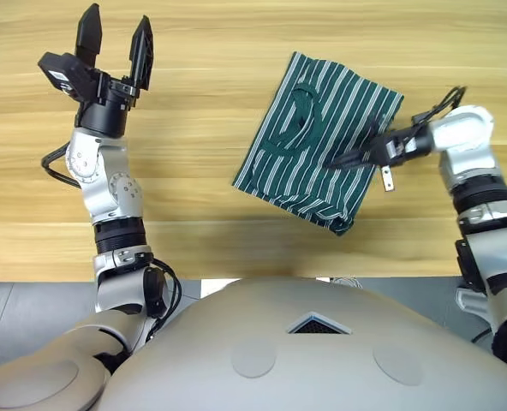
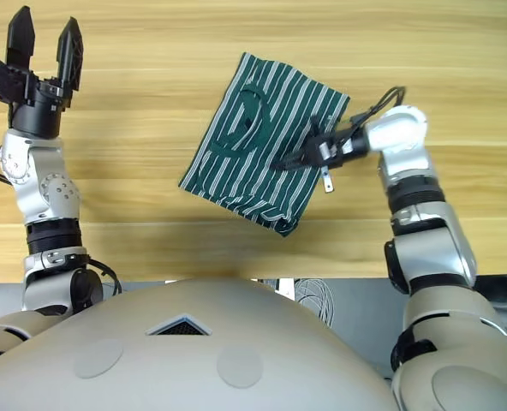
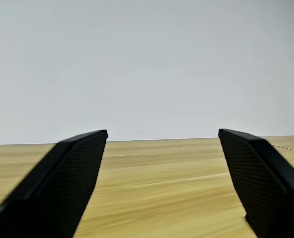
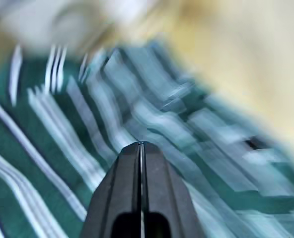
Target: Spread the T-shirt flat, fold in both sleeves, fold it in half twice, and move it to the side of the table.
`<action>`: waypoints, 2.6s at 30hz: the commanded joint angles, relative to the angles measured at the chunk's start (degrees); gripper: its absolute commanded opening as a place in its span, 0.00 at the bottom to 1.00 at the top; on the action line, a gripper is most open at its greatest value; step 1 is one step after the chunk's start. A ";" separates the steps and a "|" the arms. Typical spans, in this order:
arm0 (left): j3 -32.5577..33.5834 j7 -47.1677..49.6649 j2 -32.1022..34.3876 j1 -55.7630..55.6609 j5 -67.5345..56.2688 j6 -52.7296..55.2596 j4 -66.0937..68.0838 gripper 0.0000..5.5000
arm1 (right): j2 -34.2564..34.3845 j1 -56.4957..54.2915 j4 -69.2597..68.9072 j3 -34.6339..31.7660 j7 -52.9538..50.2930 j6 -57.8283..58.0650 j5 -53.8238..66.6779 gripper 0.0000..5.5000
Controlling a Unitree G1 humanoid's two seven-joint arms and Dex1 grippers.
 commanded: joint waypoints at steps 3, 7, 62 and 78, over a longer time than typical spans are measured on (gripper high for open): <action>-0.55 0.06 0.26 -0.94 0.69 -0.56 -0.25 0.73 | 1.35 -4.56 8.28 -2.81 -21.23 1.10 -14.70 0.01; -0.73 -0.22 0.30 -1.07 0.80 -0.98 0.05 0.73 | 7.98 -9.14 17.00 0.85 -45.82 11.93 -29.10 0.01; -23.49 -15.94 34.25 20.76 40.15 -18.03 -10.26 0.98 | -8.52 12.90 3.78 5.30 -13.34 -17.77 -19.22 0.60; -34.37 -9.60 31.81 13.15 43.52 -23.17 -3.66 0.98 | -6.89 14.59 -3.48 9.81 -14.88 -11.34 -17.78 0.60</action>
